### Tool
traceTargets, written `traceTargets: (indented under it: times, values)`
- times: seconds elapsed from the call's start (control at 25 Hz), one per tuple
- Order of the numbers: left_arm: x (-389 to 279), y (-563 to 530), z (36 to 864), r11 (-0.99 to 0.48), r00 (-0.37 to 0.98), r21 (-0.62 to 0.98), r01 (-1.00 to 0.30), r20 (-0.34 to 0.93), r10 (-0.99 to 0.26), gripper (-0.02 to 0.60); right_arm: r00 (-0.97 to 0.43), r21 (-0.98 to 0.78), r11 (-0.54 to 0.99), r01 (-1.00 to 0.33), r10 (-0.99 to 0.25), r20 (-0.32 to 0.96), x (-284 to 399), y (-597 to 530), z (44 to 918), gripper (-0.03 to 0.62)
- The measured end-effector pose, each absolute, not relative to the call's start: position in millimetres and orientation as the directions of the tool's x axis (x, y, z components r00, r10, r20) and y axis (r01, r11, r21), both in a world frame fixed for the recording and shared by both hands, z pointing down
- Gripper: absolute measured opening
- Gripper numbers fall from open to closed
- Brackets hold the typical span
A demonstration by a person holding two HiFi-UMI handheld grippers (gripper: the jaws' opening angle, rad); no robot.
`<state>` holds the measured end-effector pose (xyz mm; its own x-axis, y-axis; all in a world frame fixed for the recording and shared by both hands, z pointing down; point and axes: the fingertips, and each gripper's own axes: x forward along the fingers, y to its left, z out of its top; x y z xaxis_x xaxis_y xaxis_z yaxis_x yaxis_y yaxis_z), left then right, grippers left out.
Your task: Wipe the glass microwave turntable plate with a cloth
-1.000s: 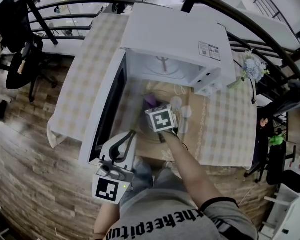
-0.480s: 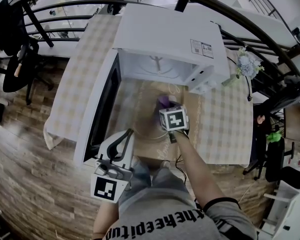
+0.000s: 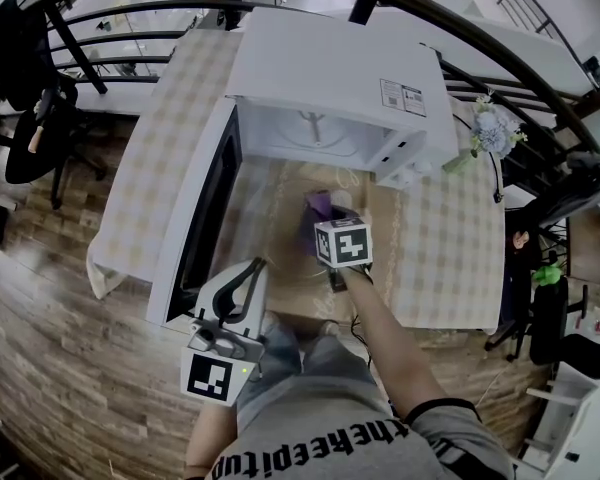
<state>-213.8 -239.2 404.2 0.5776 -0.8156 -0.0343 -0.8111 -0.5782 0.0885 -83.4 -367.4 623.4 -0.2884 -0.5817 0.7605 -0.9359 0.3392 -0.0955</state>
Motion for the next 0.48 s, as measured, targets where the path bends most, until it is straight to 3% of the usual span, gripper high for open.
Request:
traceTargets:
  times: [0.28,0.48]
  values:
    - [-224.7,-237.4,404.2,-0.556,0.556,0.089,-0.826,-0.032,-0.831,0.014,-0.478,-0.235,0.468,-0.852,-0.511,0.715,-173.1,-345.6,611.3,0.104]
    - [-228.4,-235.9,403.0,-0.548,0.548,0.091,-0.831,-0.034,-0.836,0.014,-0.463,-0.18,0.531,-0.828,-0.464,0.755,-191.9,-333.7,638.8,0.104]
